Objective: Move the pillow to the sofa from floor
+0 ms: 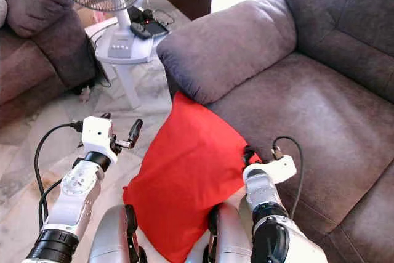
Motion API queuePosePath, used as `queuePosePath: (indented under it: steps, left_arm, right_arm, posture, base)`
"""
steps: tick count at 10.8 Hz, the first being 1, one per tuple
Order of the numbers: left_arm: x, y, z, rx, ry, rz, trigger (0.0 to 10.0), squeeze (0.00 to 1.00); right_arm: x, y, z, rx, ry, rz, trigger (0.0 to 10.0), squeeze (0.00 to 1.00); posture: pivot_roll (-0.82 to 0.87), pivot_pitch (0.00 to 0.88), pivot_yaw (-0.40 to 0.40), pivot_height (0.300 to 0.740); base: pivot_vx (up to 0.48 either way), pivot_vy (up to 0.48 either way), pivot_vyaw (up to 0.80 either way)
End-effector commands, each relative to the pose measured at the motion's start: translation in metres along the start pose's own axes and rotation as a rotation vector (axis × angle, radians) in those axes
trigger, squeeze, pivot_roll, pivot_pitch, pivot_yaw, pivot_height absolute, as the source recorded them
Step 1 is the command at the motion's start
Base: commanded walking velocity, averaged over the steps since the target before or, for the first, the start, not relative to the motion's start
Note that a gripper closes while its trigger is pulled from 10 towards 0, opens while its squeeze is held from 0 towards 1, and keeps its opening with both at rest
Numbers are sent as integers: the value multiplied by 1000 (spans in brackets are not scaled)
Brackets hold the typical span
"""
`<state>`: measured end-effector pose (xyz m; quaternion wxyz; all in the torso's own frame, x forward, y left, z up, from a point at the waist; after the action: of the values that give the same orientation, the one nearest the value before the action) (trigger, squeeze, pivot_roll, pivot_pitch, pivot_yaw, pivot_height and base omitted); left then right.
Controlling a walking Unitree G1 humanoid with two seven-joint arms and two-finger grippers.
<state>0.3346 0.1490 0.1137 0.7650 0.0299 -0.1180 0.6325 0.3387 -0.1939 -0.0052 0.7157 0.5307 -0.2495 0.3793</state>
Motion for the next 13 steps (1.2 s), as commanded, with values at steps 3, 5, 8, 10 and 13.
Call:
queuePosePath:
  steps: [3,5,8,10,13]
  left_arm:
    - [8,7,8,-6,-21,3,10000,0]
    - [18,12,27,-64,-46,39,10000,0]
    - [31,7,67,-162,-80,73,10000,0]
    - [29,10,69,-154,-79,71,10000,0]
    - [29,11,67,-131,-77,73,10000,0]
  right_arm:
    - [-5,0,0,-19,33,-58,10000,0]
    - [-8,1,-2,-18,31,-60,10000,0]
    - [-2,0,-2,-41,-14,-26,10000,0]
    - [6,0,-3,-44,-11,-4,0,0]
    - [4,0,3,-72,-11,-11,0,0]
  posture:
    - [111,180,-41,586]
    - [136,207,-43,586]
    - [155,230,-40,586]
    - [153,240,-40,586]
    - [152,235,-41,586]
  base:
    - [0,0,0]
    - [0,0,0]
    - [0,0,0]
    - [0,0,0]
    - [0,0,0]
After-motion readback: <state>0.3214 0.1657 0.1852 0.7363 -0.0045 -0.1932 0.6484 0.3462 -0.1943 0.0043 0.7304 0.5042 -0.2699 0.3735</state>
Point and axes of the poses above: a point about 5 cm out from each wrist's last joint towards the gripper, its own y axis pointing back from the gripper into the wrist, its own z axis along the axis of the wrist's last joint, x = y × z, the point moved 3 cm from there along -y, pointing out of the wrist towards the gripper, and after that the axes turned 6 degrees about -y, right-handed, at the moved point
